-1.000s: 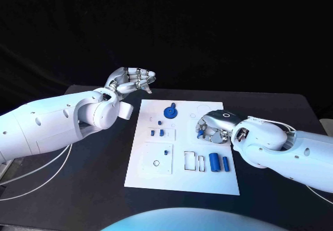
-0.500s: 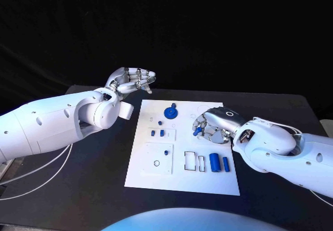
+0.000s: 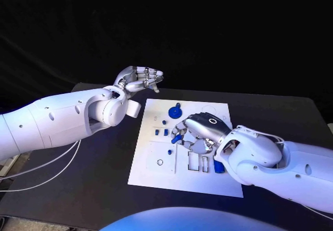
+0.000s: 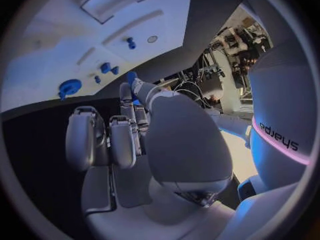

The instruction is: Assemble the parts on the task board

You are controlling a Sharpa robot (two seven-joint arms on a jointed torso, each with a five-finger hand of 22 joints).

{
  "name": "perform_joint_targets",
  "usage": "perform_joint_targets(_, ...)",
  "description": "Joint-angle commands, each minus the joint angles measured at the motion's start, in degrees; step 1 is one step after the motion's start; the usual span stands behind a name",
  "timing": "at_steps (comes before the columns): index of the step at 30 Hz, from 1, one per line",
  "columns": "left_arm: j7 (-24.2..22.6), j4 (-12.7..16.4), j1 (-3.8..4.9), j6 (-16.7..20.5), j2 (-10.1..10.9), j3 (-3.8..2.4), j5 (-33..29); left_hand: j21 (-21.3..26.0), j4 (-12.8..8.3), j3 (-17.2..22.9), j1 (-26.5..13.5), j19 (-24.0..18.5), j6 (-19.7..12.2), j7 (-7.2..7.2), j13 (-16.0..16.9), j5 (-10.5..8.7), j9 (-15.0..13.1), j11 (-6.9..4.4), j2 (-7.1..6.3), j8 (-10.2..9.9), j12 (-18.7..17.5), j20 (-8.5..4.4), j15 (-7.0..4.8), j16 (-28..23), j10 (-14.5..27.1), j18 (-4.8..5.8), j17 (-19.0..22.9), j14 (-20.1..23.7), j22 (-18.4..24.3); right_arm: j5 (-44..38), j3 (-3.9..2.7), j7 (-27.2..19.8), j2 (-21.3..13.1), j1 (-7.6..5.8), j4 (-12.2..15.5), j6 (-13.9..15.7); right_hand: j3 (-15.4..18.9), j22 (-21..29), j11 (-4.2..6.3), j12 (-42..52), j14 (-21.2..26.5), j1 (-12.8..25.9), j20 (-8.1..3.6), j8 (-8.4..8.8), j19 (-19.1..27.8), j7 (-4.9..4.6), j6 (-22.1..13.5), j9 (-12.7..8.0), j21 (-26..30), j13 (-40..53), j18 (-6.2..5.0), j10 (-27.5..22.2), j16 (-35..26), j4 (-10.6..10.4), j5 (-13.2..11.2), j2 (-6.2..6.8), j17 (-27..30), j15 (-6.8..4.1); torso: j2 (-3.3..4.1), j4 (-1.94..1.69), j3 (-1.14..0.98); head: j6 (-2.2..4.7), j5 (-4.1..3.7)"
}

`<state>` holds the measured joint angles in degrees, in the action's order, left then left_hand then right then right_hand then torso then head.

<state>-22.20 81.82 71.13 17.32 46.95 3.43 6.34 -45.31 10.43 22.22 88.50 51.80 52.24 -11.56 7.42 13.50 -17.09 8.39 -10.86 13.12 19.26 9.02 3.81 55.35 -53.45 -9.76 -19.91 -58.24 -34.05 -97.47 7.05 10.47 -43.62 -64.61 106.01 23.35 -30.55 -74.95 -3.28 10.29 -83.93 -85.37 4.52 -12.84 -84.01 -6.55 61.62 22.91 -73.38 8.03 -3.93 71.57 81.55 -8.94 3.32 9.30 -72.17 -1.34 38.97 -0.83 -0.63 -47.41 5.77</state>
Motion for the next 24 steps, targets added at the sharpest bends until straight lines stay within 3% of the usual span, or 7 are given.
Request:
perform_joint_targets(1, -0.35, -0.13, 0.05, -1.11, -0.37, -0.02, -0.23, -0.26, -0.06, 0.24, -0.43, -0.51, -0.31, -0.13, -0.08, 0.25, 0.08, -0.13, -0.07, 0.21, 0.4, -0.09, 0.0, -0.1, 0.35, -0.6, 0.08, 0.31, -0.05, 0.03, 0.22, -1.7, 1.5, 0.81, -0.73, -0.05, -0.38, -9.15, 0.43, -0.4, -2.74, 0.87, -0.3, -0.29, -1.16, -0.43, -0.01, 1.11, 0.23, 0.12, 0.73, 0.63, 0.15, 0.19, 0.15, -0.04, 0.07, -0.19, 0.09, -0.09, 0.08, -0.12, 0.51)
perform_joint_targets(12, -0.25, -0.35, 0.05, -1.51, -1.38, -0.01, -0.21, -0.3, -0.13, 0.31, -0.42, -0.55, -0.34, -0.13, -0.09, 0.25, 0.09, -0.12, -0.07, 0.26, 0.46, -0.08, 0.0, -0.09, 0.4, -0.61, 0.09, 0.35, -0.1, -0.02, 1.12, -2.34, 7.2, 4.18, -4.63, -3.16, -0.66, -9.06, 0.32, -0.85, -2.7, 2.51, -0.21, -0.22, -1.0, -0.44, -0.33, 1.29, 0.73, 0.39, 0.64, 0.64, 0.11, 0.38, 0.36, 0.39, 0.22, -0.11, 0.15, -0.03, -0.01, -0.76, 1.26)
perform_joint_targets(24, -0.18, -0.25, 0.05, -1.64, -1.36, -0.01, -0.2, -0.3, -0.13, 0.31, -0.42, -0.55, -0.34, -0.13, -0.09, 0.25, 0.09, -0.12, -0.07, 0.26, 0.46, -0.08, 0.0, -0.09, 0.4, -0.61, 0.09, 0.35, -0.1, -2.26, 1.43, -0.56, 8.81, 4.73, -7.27, -6.7, -0.73, -8.96, 0.3, -0.98, -2.68, 2.9, -0.19, -0.18, -0.89, -0.45, -0.44, 1.33, 1.08, 0.46, 0.57, 0.63, 0.08, 0.43, 0.4, 0.49, 0.3, -0.09, 0.15, 0.04, -0.04, -1.2, 1.45)
